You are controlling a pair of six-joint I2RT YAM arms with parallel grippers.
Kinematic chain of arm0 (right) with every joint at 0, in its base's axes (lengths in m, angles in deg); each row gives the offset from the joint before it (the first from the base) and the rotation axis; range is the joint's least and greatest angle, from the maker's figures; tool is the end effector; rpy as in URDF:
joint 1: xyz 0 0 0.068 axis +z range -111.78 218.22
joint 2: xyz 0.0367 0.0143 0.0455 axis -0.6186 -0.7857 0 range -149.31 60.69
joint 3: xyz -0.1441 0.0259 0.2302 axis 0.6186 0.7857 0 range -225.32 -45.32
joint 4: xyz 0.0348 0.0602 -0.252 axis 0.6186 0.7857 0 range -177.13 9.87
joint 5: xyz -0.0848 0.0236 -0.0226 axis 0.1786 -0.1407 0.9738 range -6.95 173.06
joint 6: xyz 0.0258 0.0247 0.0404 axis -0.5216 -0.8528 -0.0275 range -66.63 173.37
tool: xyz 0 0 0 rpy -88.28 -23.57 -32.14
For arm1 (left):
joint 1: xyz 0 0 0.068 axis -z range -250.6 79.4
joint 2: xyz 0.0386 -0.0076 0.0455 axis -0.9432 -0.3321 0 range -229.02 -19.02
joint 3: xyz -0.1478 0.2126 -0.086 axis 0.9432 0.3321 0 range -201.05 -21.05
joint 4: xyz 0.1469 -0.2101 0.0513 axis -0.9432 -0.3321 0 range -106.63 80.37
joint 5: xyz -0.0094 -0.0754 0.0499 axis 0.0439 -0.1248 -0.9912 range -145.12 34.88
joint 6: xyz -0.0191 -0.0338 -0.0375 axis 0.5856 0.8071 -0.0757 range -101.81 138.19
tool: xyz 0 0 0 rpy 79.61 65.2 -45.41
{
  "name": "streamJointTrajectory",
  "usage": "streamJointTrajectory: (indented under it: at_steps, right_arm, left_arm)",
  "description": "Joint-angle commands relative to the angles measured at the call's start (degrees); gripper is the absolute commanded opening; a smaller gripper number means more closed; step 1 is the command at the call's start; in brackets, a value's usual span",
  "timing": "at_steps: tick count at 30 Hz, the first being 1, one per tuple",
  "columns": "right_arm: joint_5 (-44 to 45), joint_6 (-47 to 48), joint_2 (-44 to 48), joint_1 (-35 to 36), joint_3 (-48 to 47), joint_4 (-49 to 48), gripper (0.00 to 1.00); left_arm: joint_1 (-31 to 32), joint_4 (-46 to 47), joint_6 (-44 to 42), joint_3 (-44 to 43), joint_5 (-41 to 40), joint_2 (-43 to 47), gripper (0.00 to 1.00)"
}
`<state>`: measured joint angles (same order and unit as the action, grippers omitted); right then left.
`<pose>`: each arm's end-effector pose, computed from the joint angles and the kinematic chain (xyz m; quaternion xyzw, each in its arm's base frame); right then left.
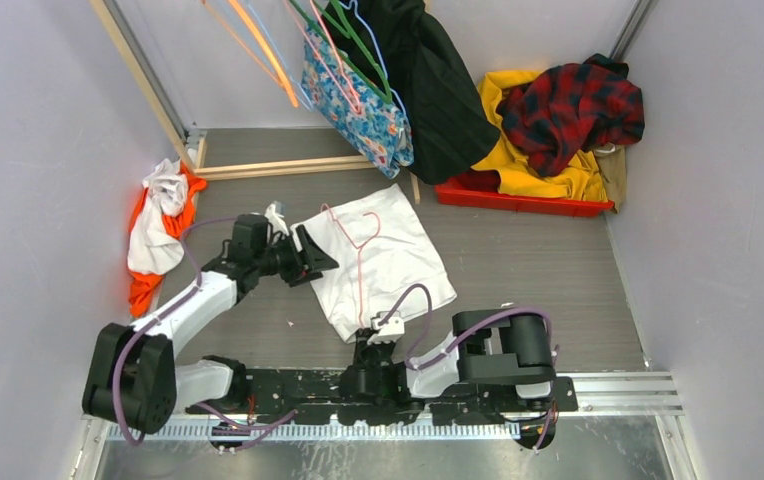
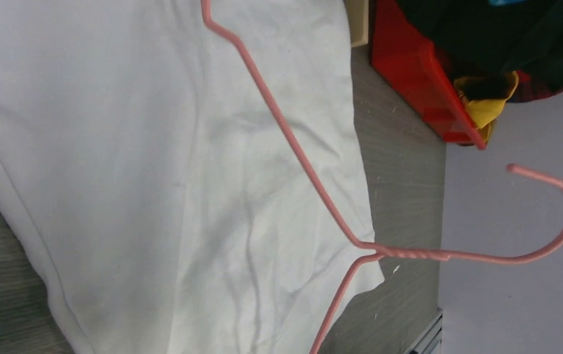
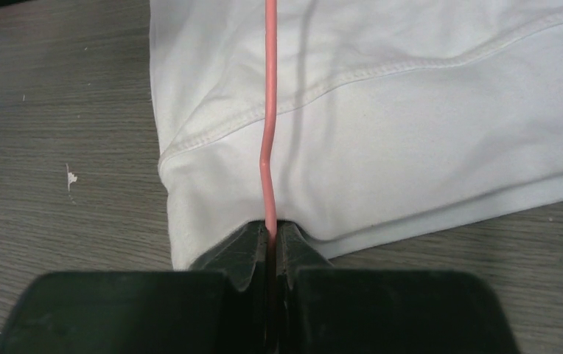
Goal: Place the skirt on the hanger
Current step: Hang the skirt on the hanger.
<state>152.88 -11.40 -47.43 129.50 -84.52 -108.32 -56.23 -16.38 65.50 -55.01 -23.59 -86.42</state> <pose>0.0266 0.3048 0.0936 0.0254 0.7918 0.1785 0.5836 0.2237 -0.0766 0.2049 -0.1377 0.8695 -0.4194 0.2216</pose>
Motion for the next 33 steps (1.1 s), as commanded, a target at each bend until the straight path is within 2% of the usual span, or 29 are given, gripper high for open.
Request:
streamJointTrajectory:
  at_steps: [1,5,14,18,25,33]
  right_arm:
    - [-7.62,6.56,1.59,-1.32,2.01,-3.56,0.01]
    - [-9.63,8.18,1.38,-2.17,3.49,-6.79,0.01]
    - [-13.42,12.25,2.56,-3.31,9.69,-14.83,0.01]
    - [-12.56,13.32,4.31,-3.19,11.12,-12.98,0.01]
    - [-8.86,12.9,7.15,-1.11,11.98,-6.93,0.01]
    - [-5.55,7.16,11.66,0.2,15.68,-1.1,0.01]
  left_arm:
    - [1.7,8.36,2.19,2.19,-1.3,-2.38,0.61]
    - [3.86,10.21,3.11,2.73,-3.69,-4.8,0.55]
    - [5.25,16.26,4.3,4.89,-7.3,-18.75,0.44]
    - [5.08,15.24,5.11,5.09,-8.9,-21.67,0.36]
    - [3.59,11.47,4.39,5.95,-10.57,-16.9,0.36]
    - [0.66,5.26,1.53,6.27,-10.64,-10.05,0.36]
